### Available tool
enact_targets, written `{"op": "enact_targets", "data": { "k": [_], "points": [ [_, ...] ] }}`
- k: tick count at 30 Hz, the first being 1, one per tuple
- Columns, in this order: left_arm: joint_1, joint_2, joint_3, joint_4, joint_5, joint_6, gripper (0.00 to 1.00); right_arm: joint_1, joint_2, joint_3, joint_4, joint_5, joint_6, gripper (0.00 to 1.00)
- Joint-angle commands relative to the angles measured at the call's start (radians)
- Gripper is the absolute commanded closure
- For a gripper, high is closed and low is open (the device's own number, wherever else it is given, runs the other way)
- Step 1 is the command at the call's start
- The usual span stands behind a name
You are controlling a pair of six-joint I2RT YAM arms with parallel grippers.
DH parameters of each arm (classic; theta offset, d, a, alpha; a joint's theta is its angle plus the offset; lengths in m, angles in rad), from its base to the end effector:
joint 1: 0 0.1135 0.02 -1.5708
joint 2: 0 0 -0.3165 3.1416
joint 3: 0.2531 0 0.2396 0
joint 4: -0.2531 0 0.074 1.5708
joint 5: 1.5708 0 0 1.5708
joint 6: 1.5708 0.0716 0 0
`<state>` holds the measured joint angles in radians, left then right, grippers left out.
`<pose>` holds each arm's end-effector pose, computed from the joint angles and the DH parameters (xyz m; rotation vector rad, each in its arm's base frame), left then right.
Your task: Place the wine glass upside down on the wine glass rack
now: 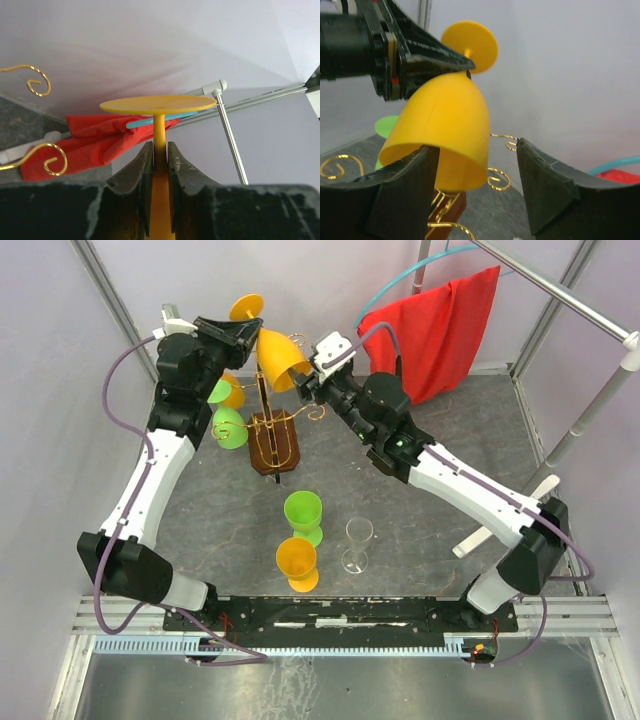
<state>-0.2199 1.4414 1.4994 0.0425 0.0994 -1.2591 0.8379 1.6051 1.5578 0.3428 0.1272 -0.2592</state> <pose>0.3418 -0.0837 0.5153 -0.7192 1.4349 -1.2534 0.2771 0.2943 0.5210 -0.5754 1.1533 0.4162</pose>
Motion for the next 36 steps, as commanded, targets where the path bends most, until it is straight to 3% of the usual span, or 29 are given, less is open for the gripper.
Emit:
{"op": "enact_targets", "data": {
  "k": [1,9,14,21,27,36],
  "points": [
    [0.043,-0.018,0.031,0.099,0.038,0.204,0.97,0.006,-0.116,-0.039,-0.070,0.077,-0.009,0.25],
    [0.075,-0.082,0.018,0.060,-0.007,0.525,0.97,0.004,-0.197,-0.034,-0.312,0.292,-0.069,0.06],
    [0.079,-0.174,-0.057,0.066,-0.026,0.766,0.97,-0.005,-0.229,-0.037,-0.396,0.350,-0.071,0.04],
    [0.087,-0.316,-0.073,-0.112,-0.185,1.063,0.97,-0.038,-0.249,-0.067,-0.465,0.387,-0.040,0.03],
    [0.088,-0.436,-0.154,-0.200,-0.213,1.131,0.97,-0.073,-0.250,-0.067,-0.504,0.373,0.019,0.03],
    [0.088,-0.607,-0.406,-0.173,0.037,1.184,0.97,-0.101,-0.232,-0.043,-0.546,0.344,0.062,0.03]
  ]
}}
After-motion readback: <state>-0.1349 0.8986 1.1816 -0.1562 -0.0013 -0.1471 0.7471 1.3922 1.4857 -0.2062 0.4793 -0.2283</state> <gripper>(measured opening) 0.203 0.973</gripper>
